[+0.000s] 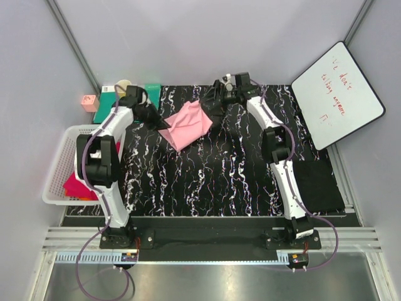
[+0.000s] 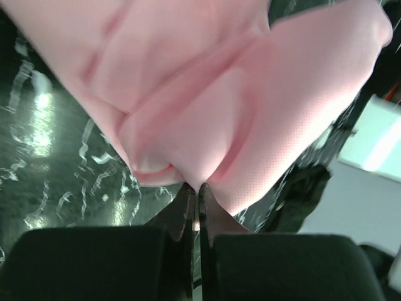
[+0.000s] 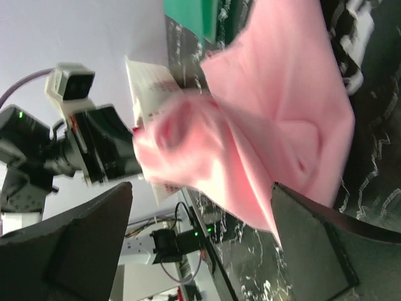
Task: Fold and stack the t-shirts
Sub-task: Fold the long partially folded tshirt into a neat square
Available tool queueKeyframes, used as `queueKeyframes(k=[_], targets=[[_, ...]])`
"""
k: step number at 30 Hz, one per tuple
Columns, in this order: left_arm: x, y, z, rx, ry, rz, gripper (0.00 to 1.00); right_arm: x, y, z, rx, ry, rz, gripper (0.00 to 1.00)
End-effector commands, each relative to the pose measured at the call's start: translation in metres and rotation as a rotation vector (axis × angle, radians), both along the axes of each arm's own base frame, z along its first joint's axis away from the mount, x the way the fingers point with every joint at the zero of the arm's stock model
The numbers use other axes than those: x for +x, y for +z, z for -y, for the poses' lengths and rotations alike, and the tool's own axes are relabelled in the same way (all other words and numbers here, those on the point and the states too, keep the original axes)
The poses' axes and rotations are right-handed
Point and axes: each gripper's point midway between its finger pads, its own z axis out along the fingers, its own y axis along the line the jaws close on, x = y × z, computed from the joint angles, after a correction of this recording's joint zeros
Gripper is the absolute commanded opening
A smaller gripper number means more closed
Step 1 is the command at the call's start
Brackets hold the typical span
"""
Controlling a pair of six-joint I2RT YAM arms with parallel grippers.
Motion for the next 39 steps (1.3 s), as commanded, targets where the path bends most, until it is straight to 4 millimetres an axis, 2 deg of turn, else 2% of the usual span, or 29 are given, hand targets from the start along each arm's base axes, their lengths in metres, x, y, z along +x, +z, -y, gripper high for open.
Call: queueKeyframes(k=[1, 3, 4, 5, 6, 8, 9, 10, 12, 13, 15, 16, 19, 25, 30, 31, 32, 34, 35, 36, 39], targets=[[0.035, 0.003, -0.018, -0.140, 0.097, 0.052, 0.00, -0.021, 0.064, 0.009, 0.014, 0.037, 0.170, 1.00], [0.045, 0.002, -0.024, -0.130, 0.100, 0.065, 0.00, -0.032, 0.067, 0.025, -0.022, 0.010, 0.164, 1.00], [0.047, -0.007, -0.025, -0.121, 0.091, 0.053, 0.00, -0.036, 0.067, 0.032, -0.038, 0.007, 0.182, 1.00], [0.054, -0.005, -0.039, -0.113, 0.119, 0.058, 0.00, -0.048, 0.065, 0.040, -0.059, -0.005, 0.164, 1.00], [0.056, -0.010, -0.043, -0.096, 0.128, 0.051, 0.00, -0.052, 0.064, 0.049, -0.072, -0.012, 0.172, 1.00], [0.060, -0.019, -0.054, -0.079, 0.156, 0.035, 0.06, -0.072, 0.059, 0.060, -0.096, -0.017, 0.149, 1.00], [0.062, -0.022, -0.054, -0.090, 0.150, 0.036, 0.14, -0.078, 0.056, 0.066, -0.106, -0.018, 0.149, 1.00], [0.067, -0.019, -0.055, -0.100, 0.146, 0.061, 0.17, -0.093, 0.050, 0.071, -0.116, -0.017, 0.125, 1.00], [0.071, -0.019, -0.056, -0.099, 0.143, 0.075, 0.18, -0.108, 0.043, 0.076, -0.131, -0.010, 0.111, 1.00], [0.072, -0.018, -0.061, -0.085, 0.161, 0.078, 0.14, -0.123, 0.035, 0.080, -0.143, -0.007, 0.086, 1.00], [0.075, -0.014, -0.075, -0.016, 0.222, 0.099, 0.02, -0.137, 0.028, 0.084, -0.160, -0.003, 0.076, 1.00], [0.078, -0.011, -0.082, -0.002, 0.245, 0.107, 0.00, -0.149, 0.023, 0.088, -0.171, -0.005, 0.057, 1.00], [0.087, -0.005, -0.090, -0.002, 0.257, 0.126, 0.00, -0.168, 0.015, 0.092, -0.186, 0.003, 0.040, 1.00], [0.089, -0.009, -0.108, 0.086, 0.307, 0.081, 0.00, -0.185, 0.008, 0.096, -0.192, 0.011, 0.015, 1.00], [0.088, -0.021, -0.114, 0.096, 0.327, 0.055, 0.00, -0.188, 0.006, 0.096, -0.189, 0.016, 0.005, 1.00], [0.089, -0.027, -0.111, 0.090, 0.314, 0.045, 0.06, -0.188, 0.006, 0.095, -0.188, 0.016, 0.001, 1.00], [0.090, -0.030, -0.109, 0.080, 0.301, 0.037, 0.33, -0.188, 0.006, 0.095, -0.187, 0.017, 0.002, 1.00], [0.089, -0.037, -0.108, 0.071, 0.281, 0.012, 0.61, -0.188, 0.007, 0.095, -0.183, 0.020, 0.003, 1.00], [0.085, -0.037, -0.108, 0.075, 0.274, 0.004, 0.65, -0.188, 0.009, 0.095, -0.179, 0.019, 0.006, 1.00], [0.084, -0.034, -0.107, 0.080, 0.271, 0.011, 0.75, -0.189, 0.009, 0.095, -0.181, 0.020, 0.004, 1.00], [0.079, -0.006, -0.109, 0.139, 0.253, 0.100, 0.91, -0.192, 0.009, 0.096, -0.184, 0.014, 0.002, 1.00]])
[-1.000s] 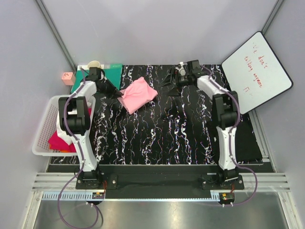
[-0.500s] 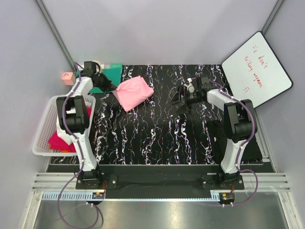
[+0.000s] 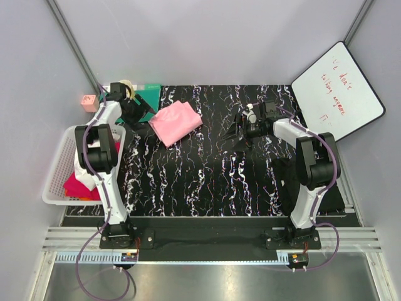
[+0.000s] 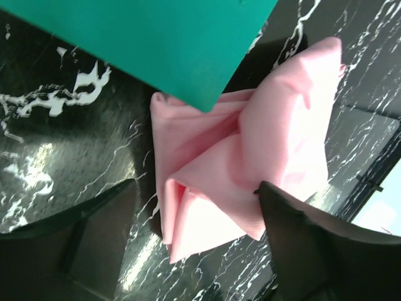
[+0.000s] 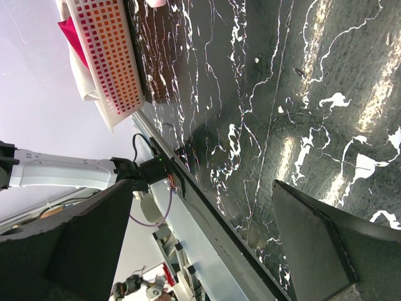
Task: Fold and stack the t-shirts
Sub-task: Fold the long partially folded tshirt into a neat square, then smooth out wrinkles on the folded tshirt
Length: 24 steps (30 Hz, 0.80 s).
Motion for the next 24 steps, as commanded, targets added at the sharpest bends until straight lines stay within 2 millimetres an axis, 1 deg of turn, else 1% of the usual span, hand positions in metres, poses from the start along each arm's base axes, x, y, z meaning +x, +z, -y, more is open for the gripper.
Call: queueKeyframes(k=[1, 3, 4, 5, 6, 7, 9, 10, 11, 13, 14, 15, 16, 17, 18, 19, 20, 21, 22, 23, 24], targets=[[-0.001, 0.060, -0.002, 0.092, -0.059, 0.165, 0.92, -0.003, 0.024, -0.002, 0.018, 0.014, 0.086, 1.00], [-0.009, 0.075, 0.012, 0.115, -0.104, 0.208, 0.95, -0.008, 0.020, 0.000, 0.008, 0.010, 0.079, 1.00], [-0.018, 0.084, 0.016, 0.140, -0.133, 0.233, 0.95, -0.009, 0.019, 0.000, 0.006, 0.010, 0.079, 1.00], [-0.025, 0.087, 0.026, 0.159, -0.163, 0.241, 0.96, -0.011, 0.016, 0.000, -0.001, 0.009, 0.074, 1.00], [-0.030, 0.088, 0.021, 0.203, -0.148, 0.241, 0.98, -0.011, 0.015, 0.002, -0.006, 0.004, 0.073, 1.00], [-0.045, 0.091, 0.037, 0.230, -0.191, 0.253, 0.99, -0.011, 0.014, 0.003, -0.011, 0.000, 0.071, 1.00], [-0.057, 0.092, 0.038, 0.304, -0.184, 0.257, 0.99, -0.010, 0.012, 0.003, -0.019, -0.006, 0.068, 1.00], [-0.069, 0.096, 0.050, 0.309, -0.219, 0.282, 0.99, -0.009, 0.013, 0.003, -0.022, -0.010, 0.070, 1.00], [-0.074, 0.096, 0.054, 0.311, -0.231, 0.285, 0.99, -0.007, 0.009, 0.004, -0.029, -0.015, 0.064, 1.00], [-0.086, 0.096, 0.061, 0.304, -0.247, 0.285, 0.99, 0.002, 0.010, 0.000, -0.015, -0.019, 0.066, 1.00], [-0.090, 0.095, 0.062, 0.294, -0.245, 0.279, 0.99, 0.005, 0.001, -0.005, -0.006, -0.011, 0.046, 1.00], [-0.093, 0.095, 0.063, 0.284, -0.243, 0.276, 0.99, 0.012, 0.001, -0.009, 0.009, -0.013, 0.049, 1.00], [-0.098, 0.095, 0.062, 0.281, -0.241, 0.275, 0.99, 0.022, 0.008, -0.020, 0.018, 0.002, 0.076, 1.00], [-0.100, 0.094, 0.062, 0.281, -0.242, 0.274, 0.99, 0.029, -0.006, -0.027, 0.013, 0.011, 0.051, 1.00], [-0.102, 0.096, 0.061, 0.285, -0.239, 0.274, 0.99, 0.035, -0.007, -0.037, 0.016, 0.020, 0.053, 1.00], [-0.104, 0.093, 0.060, 0.291, -0.245, 0.265, 0.99, 0.053, -0.007, -0.048, 0.020, 0.025, 0.072, 1.00], [-0.105, 0.091, 0.059, 0.296, -0.247, 0.256, 0.99, 0.055, -0.008, -0.064, 0.022, 0.047, 0.078, 1.00], [-0.103, 0.088, 0.058, 0.310, -0.254, 0.245, 0.99, 0.062, -0.008, -0.073, 0.028, 0.044, 0.074, 0.99], [-0.105, 0.084, 0.056, 0.317, -0.260, 0.220, 0.99, 0.079, -0.009, -0.083, 0.030, 0.041, 0.093, 0.98], [-0.104, 0.082, 0.057, 0.319, -0.270, 0.210, 0.99, 0.082, -0.009, -0.097, 0.034, 0.057, 0.101, 0.98], [-0.097, 0.078, 0.058, 0.322, -0.290, 0.198, 0.99, 0.089, -0.010, -0.104, 0.039, 0.049, 0.096, 0.97]])
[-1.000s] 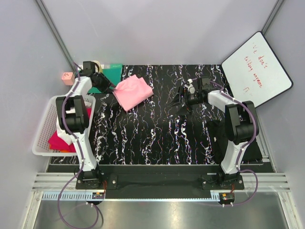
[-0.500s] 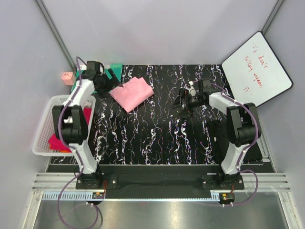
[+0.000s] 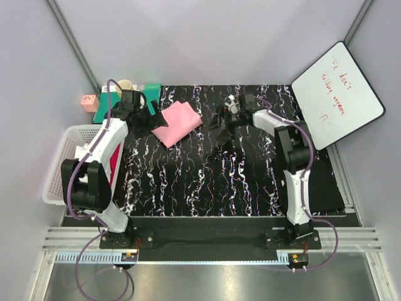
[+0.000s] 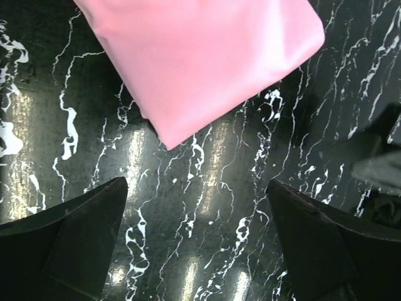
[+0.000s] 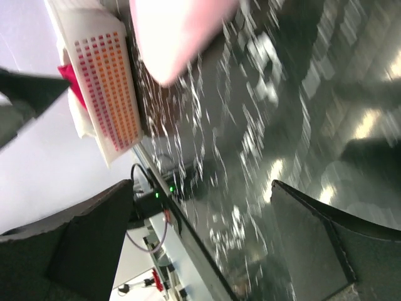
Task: Fold and stack the t-shirts
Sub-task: Smooth out wrinkles on the folded tshirt
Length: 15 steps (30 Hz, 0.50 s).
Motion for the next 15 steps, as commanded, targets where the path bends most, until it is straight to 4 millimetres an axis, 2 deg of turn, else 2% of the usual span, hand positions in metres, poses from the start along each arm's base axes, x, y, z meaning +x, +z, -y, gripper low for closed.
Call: queueKeyframes(k=[1, 5, 6, 7, 9, 10, 14, 15], targets=[[0.016, -0.002, -0.006, 0.064, -0.025, -0.008, 0.99, 0.041, 0.012, -0.054, 0.039, 0.008, 0.078, 0.94], [0.038, -0.009, -0.001, 0.057, -0.033, -0.032, 0.99, 0.066, 0.002, -0.070, 0.035, -0.035, 0.079, 0.92], [0.046, -0.010, 0.004, 0.038, -0.040, -0.049, 0.97, 0.073, 0.009, -0.075, 0.042, -0.049, 0.091, 0.93], [0.049, -0.009, 0.007, 0.028, -0.045, -0.052, 0.97, 0.078, -0.004, -0.076, 0.029, -0.063, 0.076, 0.93], [0.055, 0.001, 0.015, -0.013, -0.059, -0.038, 0.96, 0.086, -0.001, -0.084, 0.032, -0.079, 0.086, 0.93], [0.056, 0.007, 0.018, -0.026, -0.064, -0.028, 0.96, 0.091, -0.011, -0.085, 0.016, -0.099, 0.077, 0.93], [0.049, 0.035, 0.029, -0.078, -0.118, 0.027, 0.96, 0.104, -0.012, -0.098, 0.013, -0.134, 0.083, 0.92], [0.047, 0.040, 0.030, -0.083, -0.126, 0.036, 0.96, 0.108, -0.004, -0.103, 0.019, -0.136, 0.107, 0.92]])
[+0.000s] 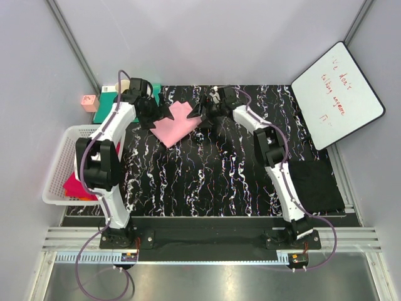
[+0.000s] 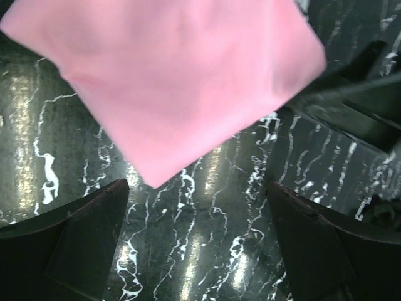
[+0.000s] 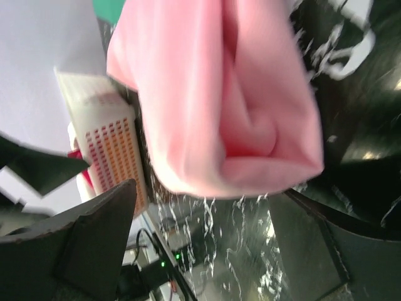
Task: Fold and stack the t-shirts
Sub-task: Smooth out wrinkles on the folded tshirt
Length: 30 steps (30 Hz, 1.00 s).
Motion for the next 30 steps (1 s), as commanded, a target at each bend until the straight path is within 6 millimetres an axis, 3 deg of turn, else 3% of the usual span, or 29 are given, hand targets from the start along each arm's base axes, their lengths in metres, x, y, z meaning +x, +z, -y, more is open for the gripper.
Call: queueKeyframes(k=[1, 3, 5, 8, 9, 14, 17, 19, 20, 21, 22, 23, 24, 27, 28, 30], targets=[[-0.002, 0.062, 0.015, -0.082, -0.067, 0.132, 0.96, 0.019, 0.009, -0.020, -0.008, -0.058, 0.041, 0.92], [-0.008, 0.074, 0.017, -0.095, -0.078, 0.157, 0.96, 0.024, 0.013, -0.026, 0.001, -0.064, 0.049, 0.84], [-0.013, 0.083, 0.019, -0.112, -0.089, 0.171, 0.96, 0.023, 0.000, -0.030, 0.005, -0.071, 0.007, 0.68], [-0.020, 0.094, 0.019, -0.117, -0.098, 0.197, 0.96, 0.023, -0.003, -0.031, 0.008, -0.078, -0.007, 0.23], [-0.022, 0.096, 0.019, -0.119, -0.100, 0.201, 0.96, 0.022, 0.000, -0.029, -0.003, -0.087, -0.006, 0.00], [-0.036, 0.095, 0.019, -0.123, -0.120, 0.195, 0.96, 0.007, 0.013, -0.012, -0.080, -0.087, 0.043, 0.00], [-0.046, 0.087, 0.017, -0.118, -0.122, 0.179, 0.96, -0.016, 0.022, 0.007, -0.141, -0.076, 0.064, 0.00], [-0.052, 0.084, 0.018, -0.122, -0.131, 0.171, 0.96, -0.036, 0.021, 0.031, -0.193, -0.094, 0.045, 0.00], [-0.055, 0.082, 0.019, -0.127, -0.138, 0.163, 0.96, -0.057, -0.002, 0.046, -0.237, -0.097, -0.021, 0.00], [-0.058, 0.082, 0.019, -0.129, -0.142, 0.162, 0.96, -0.060, 0.012, 0.059, -0.237, -0.120, -0.011, 0.00], [-0.061, 0.081, 0.020, -0.133, -0.149, 0.159, 0.96, -0.070, 0.008, 0.069, -0.249, -0.124, -0.033, 0.00], [-0.063, 0.080, 0.020, -0.134, -0.153, 0.158, 0.96, -0.094, -0.016, 0.084, -0.289, -0.127, -0.108, 0.00], [-0.064, 0.079, 0.020, -0.135, -0.156, 0.156, 0.96, -0.101, -0.005, 0.095, -0.286, -0.143, -0.106, 0.00], [-0.068, 0.079, 0.023, -0.149, -0.178, 0.153, 0.96, -0.148, -0.017, 0.119, -0.342, -0.153, -0.194, 0.00], [-0.070, 0.077, 0.024, -0.156, -0.184, 0.148, 0.96, -0.173, -0.031, 0.127, -0.369, -0.144, -0.253, 0.01], [-0.072, 0.076, 0.026, -0.162, -0.192, 0.140, 0.96, -0.200, -0.030, 0.139, -0.404, -0.146, -0.316, 0.05]])
